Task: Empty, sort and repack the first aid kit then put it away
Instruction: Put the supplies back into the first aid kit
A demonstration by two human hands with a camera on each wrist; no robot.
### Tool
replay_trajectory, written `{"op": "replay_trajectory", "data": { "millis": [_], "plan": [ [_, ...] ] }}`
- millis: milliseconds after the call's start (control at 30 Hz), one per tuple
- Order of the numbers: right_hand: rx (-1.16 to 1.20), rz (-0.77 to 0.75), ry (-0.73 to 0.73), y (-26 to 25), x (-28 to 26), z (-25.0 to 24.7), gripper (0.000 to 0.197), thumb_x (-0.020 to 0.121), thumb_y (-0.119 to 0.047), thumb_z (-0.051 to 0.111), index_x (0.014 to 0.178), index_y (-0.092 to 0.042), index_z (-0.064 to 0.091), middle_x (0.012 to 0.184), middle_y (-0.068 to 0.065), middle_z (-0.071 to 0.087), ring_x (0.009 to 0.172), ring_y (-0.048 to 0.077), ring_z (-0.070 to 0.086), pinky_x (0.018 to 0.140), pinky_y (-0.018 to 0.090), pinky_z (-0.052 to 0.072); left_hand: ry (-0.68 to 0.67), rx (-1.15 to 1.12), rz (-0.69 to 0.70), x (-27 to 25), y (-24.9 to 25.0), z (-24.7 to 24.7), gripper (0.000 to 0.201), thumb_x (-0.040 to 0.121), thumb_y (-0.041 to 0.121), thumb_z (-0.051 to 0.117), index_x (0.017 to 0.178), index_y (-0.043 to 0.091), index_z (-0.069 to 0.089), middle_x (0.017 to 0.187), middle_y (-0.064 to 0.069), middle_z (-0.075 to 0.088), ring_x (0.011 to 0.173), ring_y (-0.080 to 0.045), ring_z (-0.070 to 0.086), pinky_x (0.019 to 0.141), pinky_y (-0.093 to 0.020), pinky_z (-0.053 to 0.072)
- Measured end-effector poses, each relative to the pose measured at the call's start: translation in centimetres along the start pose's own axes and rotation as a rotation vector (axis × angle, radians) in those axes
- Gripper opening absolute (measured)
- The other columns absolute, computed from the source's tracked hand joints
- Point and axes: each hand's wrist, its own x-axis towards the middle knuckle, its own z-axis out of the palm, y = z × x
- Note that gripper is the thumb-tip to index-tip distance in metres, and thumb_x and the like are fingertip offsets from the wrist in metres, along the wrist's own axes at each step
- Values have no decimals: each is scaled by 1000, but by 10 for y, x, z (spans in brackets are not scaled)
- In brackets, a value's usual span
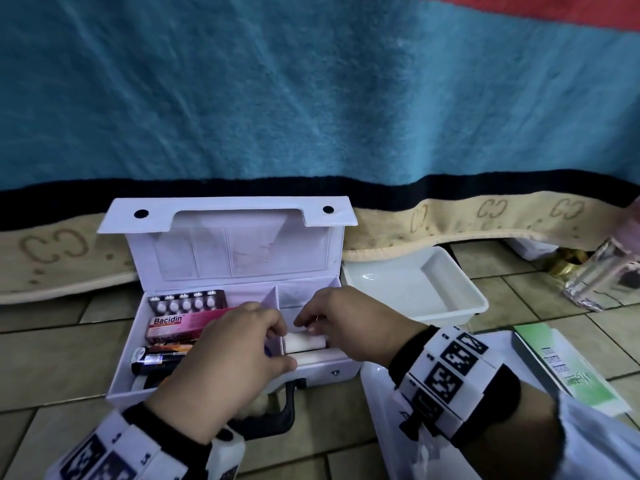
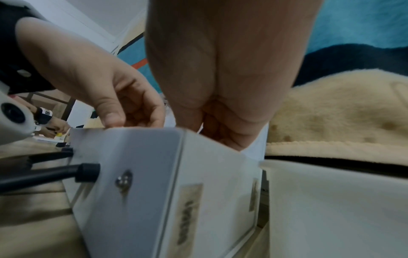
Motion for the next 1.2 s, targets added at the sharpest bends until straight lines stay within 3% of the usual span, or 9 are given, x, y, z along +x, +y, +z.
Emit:
{"op": "replay_trajectory", "data": {
  "millis": [267,367,500,667,833,933,1000,1100,1200],
  "plan": [
    [-18,18,-2,0,-1,-4,27,96,-12,50,118,-14,64,120,3,63,109,16,58,93,22,42,10,-9,-11,-2,-1,0,32,70,43,76,96,32,61,95,15,56,86,-1,53,80,-18,43],
    [-15,23,40,-3,-5,-16,26,95,-15,52,117,-16,65,121,2,63,110,15,56,93,20,40,26,-15,-7,-2,-1,1,32,73,44,74,98,30,61,93,14,55,88,-2,54,81,-19,44],
    [17,31,132,-5,-32,-49,25,96,-15,50,115,-19,66,114,-2,65,104,9,57,85,10,37,58,-4,21,-4,9,-3,32,79,47,66,104,29,60,96,13,55,91,-4,55,83,-21,44],
    [55,168,292,4,-102,-85,30,97,-12,45,109,-30,66,97,-14,67,90,-1,59,79,6,40,82,-26,152,-9,50,-1,20,82,46,61,97,32,59,92,13,55,79,-5,48,74,-21,40],
    [54,333,424,30,-177,-74,23,90,-21,56,97,-41,66,94,-18,69,86,-4,61,78,16,47,-44,-58,297,-13,95,31,25,82,49,58,97,29,59,90,13,54,86,-6,53,82,-25,44],
    [12,431,349,44,-205,-44,20,87,-24,62,100,-39,67,89,-24,63,81,-13,55,68,4,40,-222,-5,336,-17,113,52,35,82,51,59,110,31,55,104,14,51,99,-6,51,88,-23,41],
    [-16,464,273,47,-216,-24,23,85,-30,65,107,-36,65,88,-25,57,79,-14,53,66,2,37,-303,43,347,-19,122,63,47,78,56,61,117,33,50,113,13,47,109,-6,47,91,-23,39],
    [-27,482,176,47,-221,2,41,77,-44,69,116,-37,59,109,-19,55,94,-3,54,75,8,34,-421,113,325,-22,127,73,69,68,61,68,126,35,41,121,13,43,117,-10,44,95,-31,42],
    [-17,435,121,46,-218,21,54,70,-45,72,120,-36,55,121,-17,51,112,4,48,91,16,35,-532,210,315,-23,131,81,81,60,56,76,128,31,38,122,9,43,116,-14,45,91,-33,45]
  ]
}}
